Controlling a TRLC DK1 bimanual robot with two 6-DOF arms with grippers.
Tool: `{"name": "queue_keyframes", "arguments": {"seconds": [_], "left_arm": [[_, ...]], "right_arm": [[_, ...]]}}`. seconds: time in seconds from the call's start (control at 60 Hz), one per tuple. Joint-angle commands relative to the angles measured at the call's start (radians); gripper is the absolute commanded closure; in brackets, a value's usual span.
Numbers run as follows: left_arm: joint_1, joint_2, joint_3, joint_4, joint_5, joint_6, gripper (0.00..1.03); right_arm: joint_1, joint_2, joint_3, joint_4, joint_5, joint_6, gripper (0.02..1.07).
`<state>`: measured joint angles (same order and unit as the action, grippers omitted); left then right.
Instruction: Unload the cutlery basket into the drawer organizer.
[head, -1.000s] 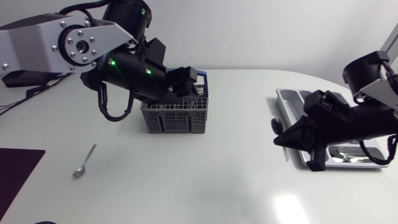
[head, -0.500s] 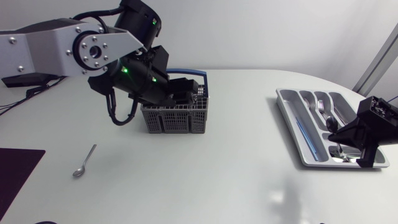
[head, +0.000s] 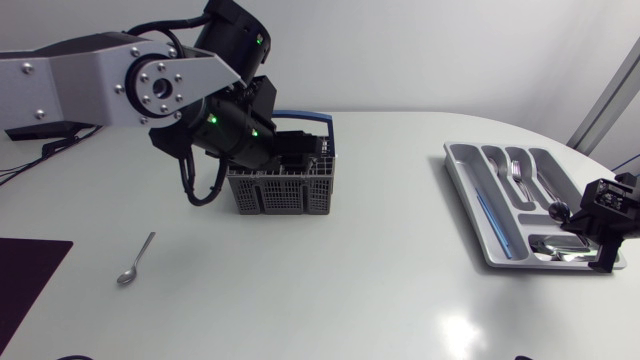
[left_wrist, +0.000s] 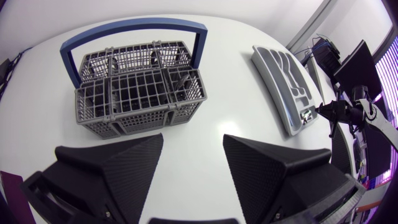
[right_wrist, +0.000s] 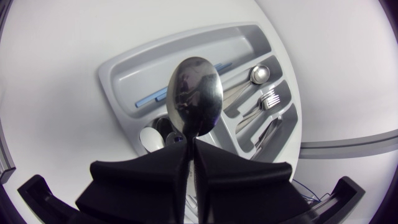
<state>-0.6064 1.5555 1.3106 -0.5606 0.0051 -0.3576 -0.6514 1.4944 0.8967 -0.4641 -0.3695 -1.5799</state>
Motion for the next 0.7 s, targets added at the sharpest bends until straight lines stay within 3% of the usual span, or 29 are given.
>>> {"name": "queue_keyframes", "arguments": {"seconds": [0.0,0.267,0.35,0.45,0.533,0.683], "left_arm": [[-0.006,0.026,0.03,-0.005,-0.016,0.025,0.35],[-0.012,0.031,0.027,-0.005,-0.056,0.045,0.35],[-0.01,0.031,0.024,-0.005,-0.06,0.065,0.35],[-0.001,0.028,0.021,-0.005,-0.06,0.091,0.35],[0.0,0.021,0.012,-0.005,-0.06,0.126,0.35],[0.007,0.011,-0.002,-0.004,-0.06,0.17,0.35]], "right_arm": [[-0.019,0.033,-0.035,0.042,0.021,-0.051,1.01],[-0.048,0.089,-0.11,0.202,0.092,-0.134,0.97],[-0.053,0.096,-0.119,0.223,0.112,-0.143,0.81],[-0.053,0.102,-0.128,0.229,0.144,-0.15,0.41],[-0.053,0.098,-0.13,0.229,0.15,-0.147,0.17],[-0.048,0.067,-0.13,0.219,0.15,-0.14,0.09]]}}
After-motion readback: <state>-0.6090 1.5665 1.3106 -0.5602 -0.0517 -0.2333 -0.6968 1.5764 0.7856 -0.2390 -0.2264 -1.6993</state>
